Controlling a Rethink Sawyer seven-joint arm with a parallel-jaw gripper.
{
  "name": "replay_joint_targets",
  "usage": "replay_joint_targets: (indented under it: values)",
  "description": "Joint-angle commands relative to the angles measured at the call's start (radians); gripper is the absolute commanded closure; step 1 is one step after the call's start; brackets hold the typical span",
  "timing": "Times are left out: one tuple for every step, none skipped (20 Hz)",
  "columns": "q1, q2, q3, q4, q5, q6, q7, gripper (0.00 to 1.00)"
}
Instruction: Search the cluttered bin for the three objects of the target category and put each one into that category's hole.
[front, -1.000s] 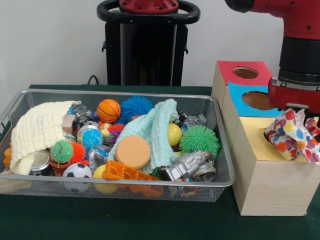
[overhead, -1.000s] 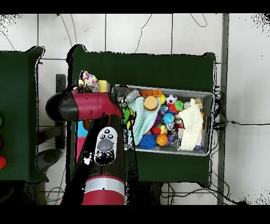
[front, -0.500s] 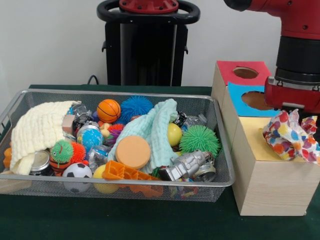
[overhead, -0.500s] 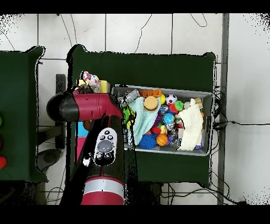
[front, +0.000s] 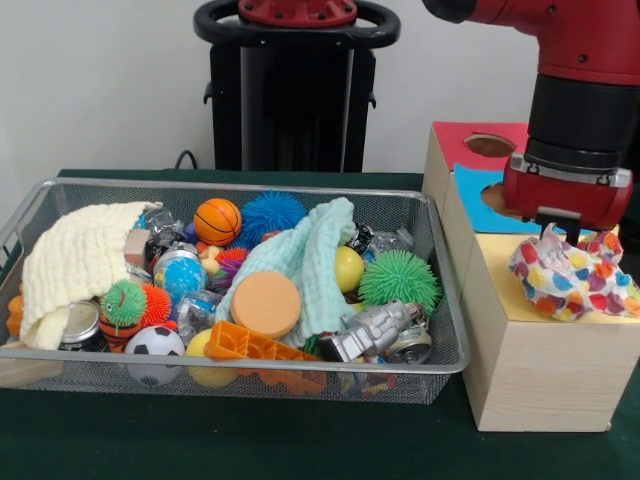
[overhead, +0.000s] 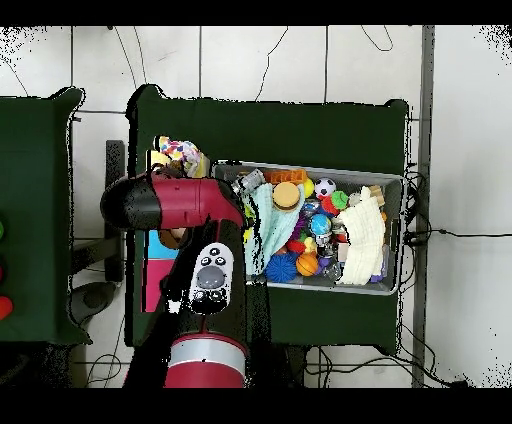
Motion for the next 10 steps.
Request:
replay_joint_targets:
  values:
    - [-0.042,0.073,0.011,0.063,-0.029,-0.043,0.108,1.0]
    - [-0.043,0.074,0.013,0.064,-0.029,-0.047,0.109,1.0]
    - [-0.04,0.081,0.011,0.056,-0.029,-0.05,0.111,1.0]
    - [-0.043,0.081,0.015,0.06,-0.029,-0.055,0.109,1.0]
    - [-0.043,0.087,0.014,0.052,-0.031,-0.059,0.106,1.0]
    - [-0.045,0.089,0.014,0.049,-0.034,-0.062,0.103,1.0]
    - [-0.051,0.091,0.018,0.042,-0.037,-0.061,0.091,1.0]
    - [-0.05,0.092,0.015,0.042,-0.034,-0.058,0.094,0.0]
    - [-0.048,0.093,0.011,0.042,-0.035,-0.063,0.097,0.0]
    - [-0.045,0.094,0.007,0.042,-0.036,-0.067,0.1,0.0]
